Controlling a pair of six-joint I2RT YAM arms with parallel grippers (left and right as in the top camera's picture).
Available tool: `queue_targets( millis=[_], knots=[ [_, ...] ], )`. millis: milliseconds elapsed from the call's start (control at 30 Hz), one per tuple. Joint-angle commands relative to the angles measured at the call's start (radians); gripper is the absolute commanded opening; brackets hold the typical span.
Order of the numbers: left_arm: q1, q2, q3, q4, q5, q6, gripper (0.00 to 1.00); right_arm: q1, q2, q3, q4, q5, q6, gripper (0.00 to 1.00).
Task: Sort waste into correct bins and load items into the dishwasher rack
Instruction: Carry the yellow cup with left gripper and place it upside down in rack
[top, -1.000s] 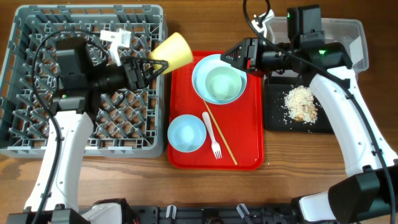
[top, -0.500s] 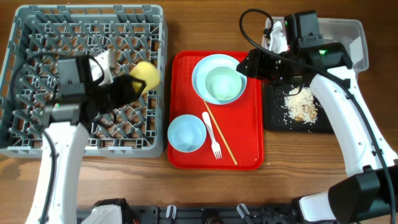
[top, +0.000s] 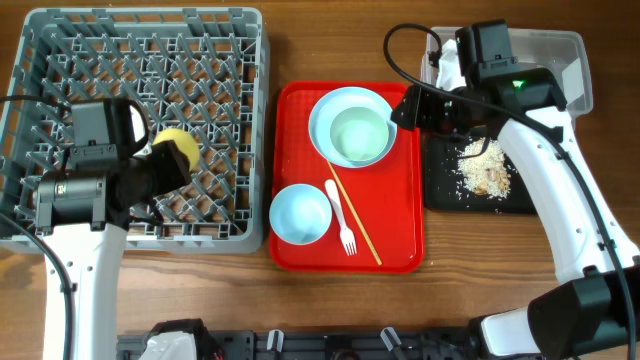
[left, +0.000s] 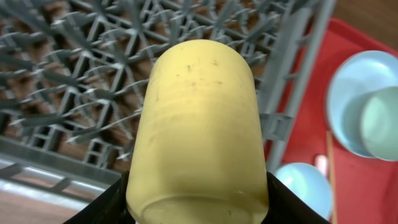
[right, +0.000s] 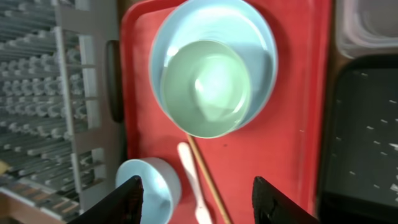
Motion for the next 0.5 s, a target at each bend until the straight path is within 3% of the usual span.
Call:
queue_targets(
  millis=[0,467],
  knots=[
    [0.02,0.026,0.017,-0.013,-0.08,-0.003,0.04,-0.001,0.01,-0.001,-0.012,0.105,-0.014,0.57],
    [0.058,0.229,0.017,0.019,-0.061,-0.017,0.04,0.0,0.01,-0.001,-0.019,0.105,-0.057,0.57]
  ],
)
